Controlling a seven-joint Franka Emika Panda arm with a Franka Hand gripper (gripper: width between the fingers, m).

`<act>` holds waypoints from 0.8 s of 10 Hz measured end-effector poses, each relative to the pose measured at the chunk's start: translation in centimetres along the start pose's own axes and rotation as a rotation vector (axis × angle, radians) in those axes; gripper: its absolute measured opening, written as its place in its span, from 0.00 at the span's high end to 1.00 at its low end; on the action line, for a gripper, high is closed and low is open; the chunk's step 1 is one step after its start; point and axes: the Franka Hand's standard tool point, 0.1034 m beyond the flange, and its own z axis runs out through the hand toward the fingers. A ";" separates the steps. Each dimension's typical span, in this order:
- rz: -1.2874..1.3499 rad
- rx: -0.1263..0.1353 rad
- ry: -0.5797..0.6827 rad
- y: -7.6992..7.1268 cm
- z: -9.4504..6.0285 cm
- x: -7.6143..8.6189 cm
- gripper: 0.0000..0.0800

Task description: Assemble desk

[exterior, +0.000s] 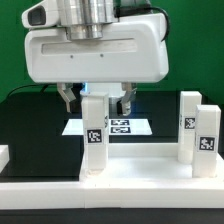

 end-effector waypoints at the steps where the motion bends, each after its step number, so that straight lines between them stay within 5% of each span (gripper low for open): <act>1: -0.052 -0.001 -0.001 0.0 0.1 0.0 0.19; 4: -0.014 -0.001 -0.001 0.0 0.1 0.0 0.30; 5: 0.038 -0.001 -0.001 0.1 0.1 0.0 0.55; 6: 0.140 -0.005 -0.001 0.4 0.2 0.1 0.63; 8: 0.247 -0.005 -0.001 0.5 0.2 0.1 0.63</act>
Offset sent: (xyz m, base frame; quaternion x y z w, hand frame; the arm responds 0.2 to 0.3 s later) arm 0.0000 0.0000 0.0000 0.0000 0.0000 0.0000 1.0000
